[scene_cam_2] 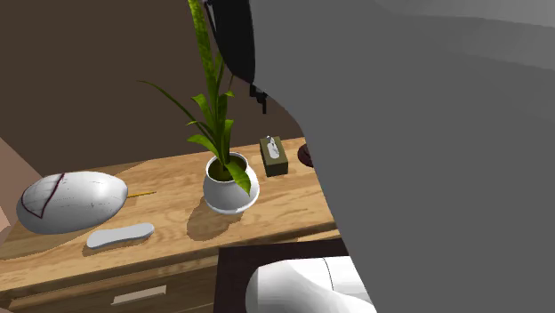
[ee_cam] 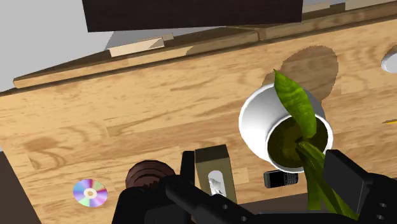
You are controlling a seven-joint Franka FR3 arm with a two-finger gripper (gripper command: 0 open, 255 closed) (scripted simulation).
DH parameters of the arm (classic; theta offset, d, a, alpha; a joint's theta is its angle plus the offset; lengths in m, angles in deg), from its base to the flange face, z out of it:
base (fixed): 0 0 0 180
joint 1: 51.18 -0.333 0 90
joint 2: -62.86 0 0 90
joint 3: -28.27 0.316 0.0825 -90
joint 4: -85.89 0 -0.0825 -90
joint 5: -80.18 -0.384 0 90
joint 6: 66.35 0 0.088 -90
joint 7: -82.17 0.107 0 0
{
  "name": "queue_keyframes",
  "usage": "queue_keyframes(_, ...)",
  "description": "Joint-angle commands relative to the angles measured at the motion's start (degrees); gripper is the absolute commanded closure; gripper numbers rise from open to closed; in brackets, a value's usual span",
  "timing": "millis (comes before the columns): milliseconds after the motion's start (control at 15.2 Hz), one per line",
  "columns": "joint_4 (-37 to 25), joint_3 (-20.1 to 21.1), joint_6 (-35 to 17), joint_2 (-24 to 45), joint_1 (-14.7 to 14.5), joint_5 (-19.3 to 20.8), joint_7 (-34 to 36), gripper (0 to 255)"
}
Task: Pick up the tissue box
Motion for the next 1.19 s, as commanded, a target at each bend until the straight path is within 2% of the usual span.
queue_keyframes(0, 0.0, 0.0, 0.0, 0.0, 0.0, 0.0, 0.0, 0)
queue_keyframes(528, -4.5, 6.1, -7.8, 17.4, 1.3, 4.3, 5.7, 0)
queue_keyframes(1122, -14.8, 10.9, -11.7, 39.2, 2.1, 13.3, 14.2, 0)
